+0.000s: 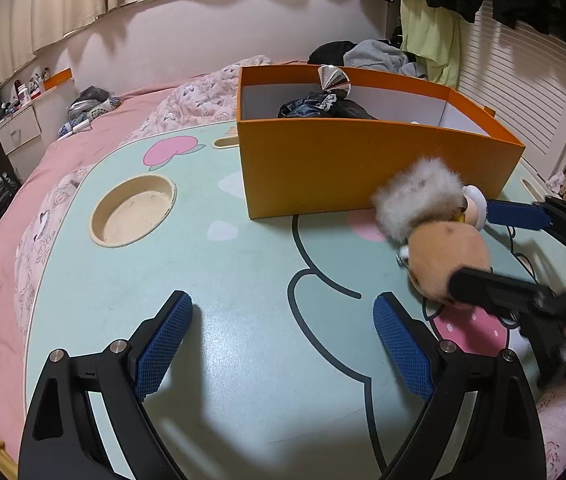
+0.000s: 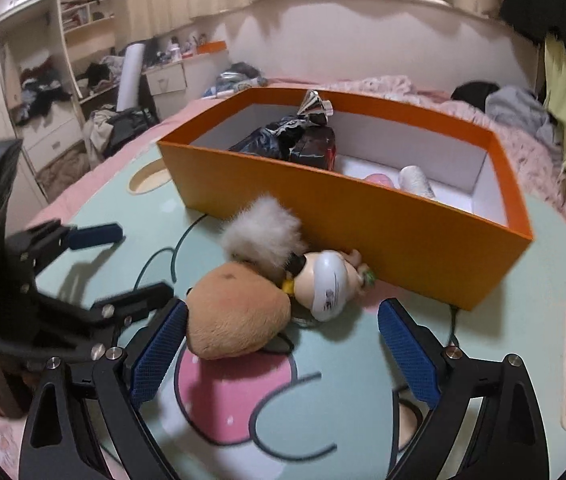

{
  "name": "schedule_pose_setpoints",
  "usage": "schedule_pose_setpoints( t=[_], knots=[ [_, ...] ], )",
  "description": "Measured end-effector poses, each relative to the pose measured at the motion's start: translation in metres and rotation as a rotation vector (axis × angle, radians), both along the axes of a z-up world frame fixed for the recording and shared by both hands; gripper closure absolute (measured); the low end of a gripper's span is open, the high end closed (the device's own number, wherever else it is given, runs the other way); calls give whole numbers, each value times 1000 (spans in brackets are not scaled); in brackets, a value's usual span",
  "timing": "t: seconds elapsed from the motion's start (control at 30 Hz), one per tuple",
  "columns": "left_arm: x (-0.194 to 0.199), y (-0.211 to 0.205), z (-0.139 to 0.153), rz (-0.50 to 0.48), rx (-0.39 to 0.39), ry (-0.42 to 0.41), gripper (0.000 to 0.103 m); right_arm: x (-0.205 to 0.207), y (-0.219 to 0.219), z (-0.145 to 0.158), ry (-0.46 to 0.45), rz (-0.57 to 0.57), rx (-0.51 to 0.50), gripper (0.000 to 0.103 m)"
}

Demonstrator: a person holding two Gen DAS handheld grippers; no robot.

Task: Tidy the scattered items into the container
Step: 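Grasp the tan plush with blue patch with the right gripper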

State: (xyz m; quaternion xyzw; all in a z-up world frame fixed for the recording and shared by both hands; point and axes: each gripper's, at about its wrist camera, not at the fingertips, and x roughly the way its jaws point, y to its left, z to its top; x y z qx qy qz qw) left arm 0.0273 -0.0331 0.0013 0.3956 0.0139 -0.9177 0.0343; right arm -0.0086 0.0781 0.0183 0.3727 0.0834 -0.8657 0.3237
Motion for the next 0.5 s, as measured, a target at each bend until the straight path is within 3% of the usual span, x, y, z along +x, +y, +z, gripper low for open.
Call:
schedule_pose_setpoints(
  t=[0.2,0.3,0.33,0.37,0.5],
  knots=[
    [1,-1,0,2,1,1,11,-12,-7,-3,-49,35,-9,8],
    [1,0,-1,3,1,1,11,-4,-5,-3,-31,59,-11,33],
    [2,-1,-1,3,1,1,11,-1,-5,-3,-20,65,-2,65],
    [1,-1,-1,3,1,1,11,3,-6,-4,-17,85,4,79],
    [1,0,0,2,1,1,11,9,-2,-7,-7,90,0,79]
  ],
)
